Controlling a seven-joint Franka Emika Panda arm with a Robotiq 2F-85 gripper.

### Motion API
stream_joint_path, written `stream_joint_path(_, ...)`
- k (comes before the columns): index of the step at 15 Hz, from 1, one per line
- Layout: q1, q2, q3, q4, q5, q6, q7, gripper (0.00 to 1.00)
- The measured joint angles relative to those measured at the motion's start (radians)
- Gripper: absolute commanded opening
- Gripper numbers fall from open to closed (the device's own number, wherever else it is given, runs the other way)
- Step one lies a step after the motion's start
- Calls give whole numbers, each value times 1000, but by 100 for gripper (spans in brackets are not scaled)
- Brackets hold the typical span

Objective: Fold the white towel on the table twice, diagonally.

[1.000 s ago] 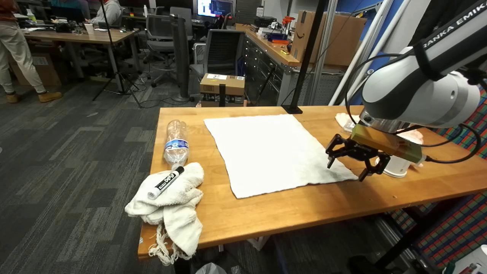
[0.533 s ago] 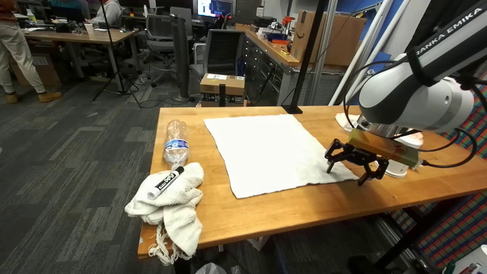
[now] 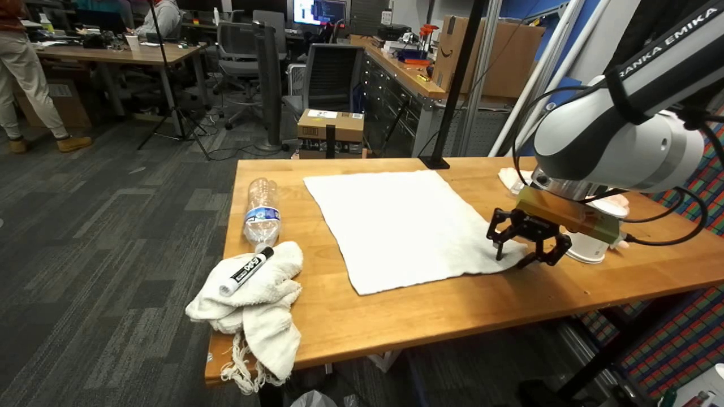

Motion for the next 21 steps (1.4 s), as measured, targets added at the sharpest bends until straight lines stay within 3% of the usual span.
stream_joint_path(2, 1, 0, 0, 4, -2, 0, 3, 6)
stream_joint_path(4, 2, 0, 0, 7, -18, 0, 13, 4)
stream_joint_path(5, 2, 0, 0, 8, -37, -1, 23, 9)
stream_joint_path(11, 7, -7, -8, 51, -265, -62, 181, 8)
stream_joint_path(16, 50, -49, 2, 149, -352, -178, 283, 8)
stream_joint_path(21, 97, -62, 49, 256, -363, -297, 398, 8)
